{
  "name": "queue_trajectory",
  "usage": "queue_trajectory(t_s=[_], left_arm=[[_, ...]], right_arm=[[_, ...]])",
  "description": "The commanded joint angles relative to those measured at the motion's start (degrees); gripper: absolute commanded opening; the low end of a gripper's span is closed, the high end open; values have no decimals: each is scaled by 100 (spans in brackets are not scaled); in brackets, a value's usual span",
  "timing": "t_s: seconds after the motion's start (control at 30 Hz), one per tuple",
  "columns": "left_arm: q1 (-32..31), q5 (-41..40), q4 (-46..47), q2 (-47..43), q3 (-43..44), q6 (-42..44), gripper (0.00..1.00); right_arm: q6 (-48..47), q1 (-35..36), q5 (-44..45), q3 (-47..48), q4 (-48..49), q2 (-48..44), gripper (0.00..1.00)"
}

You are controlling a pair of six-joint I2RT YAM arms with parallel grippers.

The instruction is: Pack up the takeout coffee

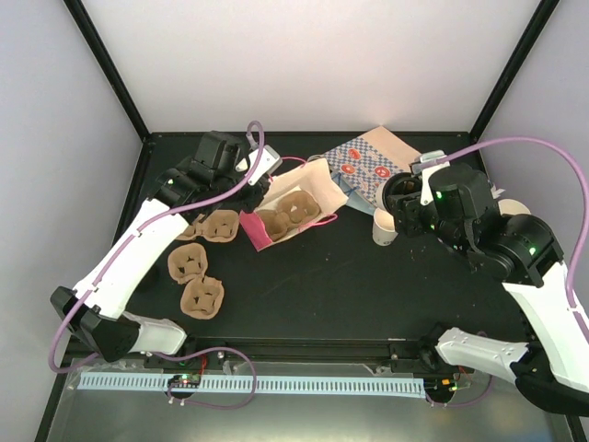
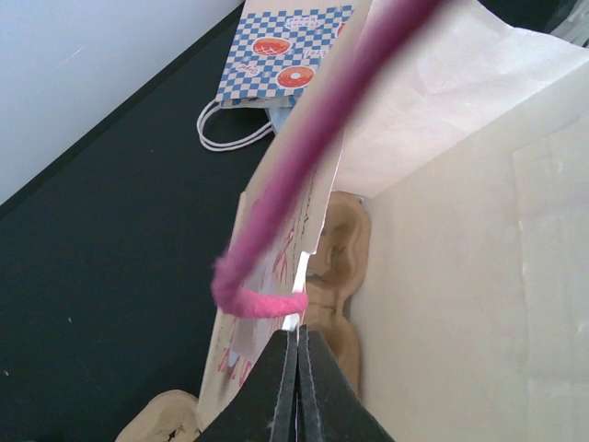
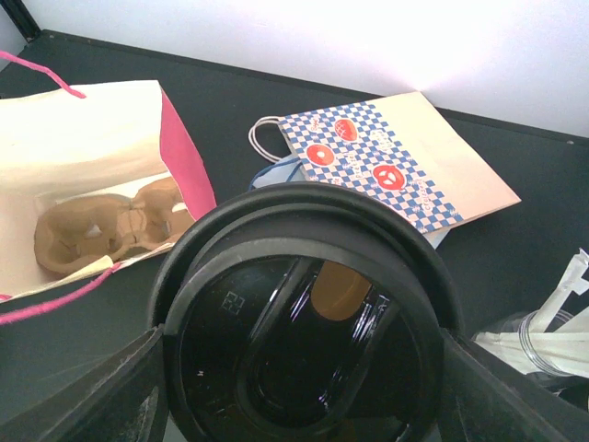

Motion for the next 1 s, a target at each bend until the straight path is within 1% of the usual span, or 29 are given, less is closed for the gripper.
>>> queue_trajectory(t_s=[0.0,0.2,0.4,0.73,0.97], left_arm=[[-86,-148,42,-168,41,114,2],[-137,-228,34,-183,58,122,1],[-180,-316,36,-169,65,148,2],[-237,-377,228,-197,-156,226,2],[-286,-336,289,-205,-203,232,1]], right_arm=[[-112,-36,-62,-33,141,-93,67],[-131,-32,-118,-73,187,-137,67],[-238,-32,-406,-140,356,-264,67],[-487,-32,-1074,-409,787,-525,66],[-672,-31,-1786,-460,1128,-463,64]])
